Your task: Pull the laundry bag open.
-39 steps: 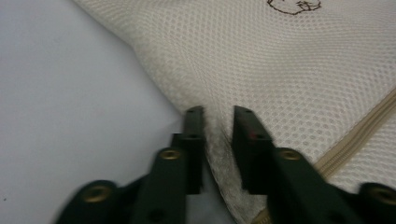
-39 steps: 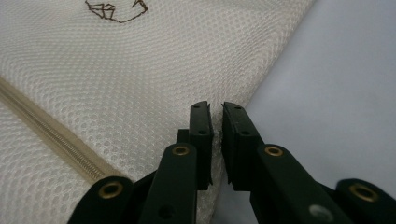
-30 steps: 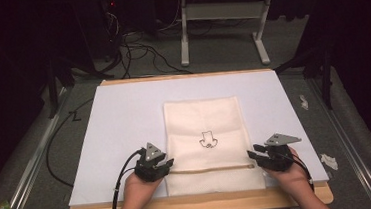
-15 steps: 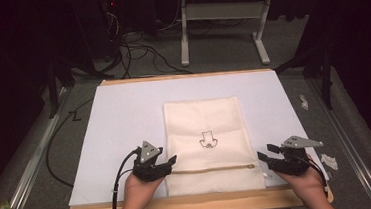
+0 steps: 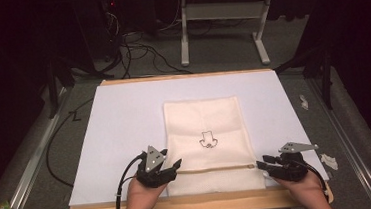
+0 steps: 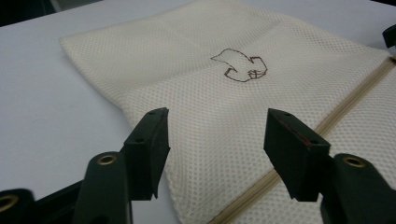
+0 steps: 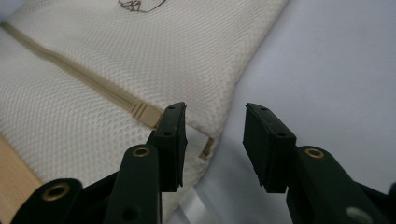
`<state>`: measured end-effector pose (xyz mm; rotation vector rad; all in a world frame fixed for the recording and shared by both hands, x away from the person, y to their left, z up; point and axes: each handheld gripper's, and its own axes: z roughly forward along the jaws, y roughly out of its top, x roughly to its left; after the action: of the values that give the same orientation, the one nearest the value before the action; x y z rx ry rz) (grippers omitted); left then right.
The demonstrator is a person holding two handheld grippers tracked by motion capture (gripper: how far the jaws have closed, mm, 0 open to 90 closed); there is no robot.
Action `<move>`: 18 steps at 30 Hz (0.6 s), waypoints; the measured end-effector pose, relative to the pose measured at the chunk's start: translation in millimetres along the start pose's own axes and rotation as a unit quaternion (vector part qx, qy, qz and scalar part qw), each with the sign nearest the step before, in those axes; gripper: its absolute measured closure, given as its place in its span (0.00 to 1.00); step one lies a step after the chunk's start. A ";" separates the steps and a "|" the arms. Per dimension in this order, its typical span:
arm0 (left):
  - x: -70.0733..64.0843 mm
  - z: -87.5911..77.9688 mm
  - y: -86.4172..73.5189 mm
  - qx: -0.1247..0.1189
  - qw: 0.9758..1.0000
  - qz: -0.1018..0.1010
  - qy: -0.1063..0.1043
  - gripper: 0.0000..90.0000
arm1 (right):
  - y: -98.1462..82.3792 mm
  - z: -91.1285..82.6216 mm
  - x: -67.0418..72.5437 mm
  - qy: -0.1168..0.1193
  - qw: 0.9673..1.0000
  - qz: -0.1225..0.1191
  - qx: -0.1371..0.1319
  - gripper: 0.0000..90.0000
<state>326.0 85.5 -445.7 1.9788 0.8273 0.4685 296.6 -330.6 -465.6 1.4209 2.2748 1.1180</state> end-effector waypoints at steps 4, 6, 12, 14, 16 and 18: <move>-1.0 3.9 -3.4 -0.001 1.000 -0.001 0.002 0.46 | -0.7 6.0 5.2 0.001 1.000 0.000 0.019 0.70; -1.4 4.7 -4.6 -0.003 1.000 0.003 0.011 0.43 | -2.0 9.0 7.1 -0.006 1.000 -0.012 0.025 0.70; 3.4 3.5 -6.0 -0.020 0.999 -0.021 0.017 0.42 | -2.9 9.0 11.1 -0.016 0.999 -0.028 0.029 0.77; 4.5 2.7 -5.7 -0.023 0.999 -0.030 0.012 0.43 | -2.8 9.3 13.1 -0.016 0.999 -0.032 0.029 0.84; 5.8 1.9 -2.7 -0.002 0.999 -0.049 0.000 0.43 | -1.1 9.5 15.3 -0.012 0.999 -0.037 0.034 0.91; 5.9 5.9 -0.7 0.015 0.997 -0.074 -0.014 0.42 | 1.0 8.9 15.9 -0.013 0.998 -0.041 0.034 0.93</move>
<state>333.5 86.4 -449.3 1.9300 0.9615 0.3431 294.2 -312.7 -468.0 1.3436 2.3517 1.0019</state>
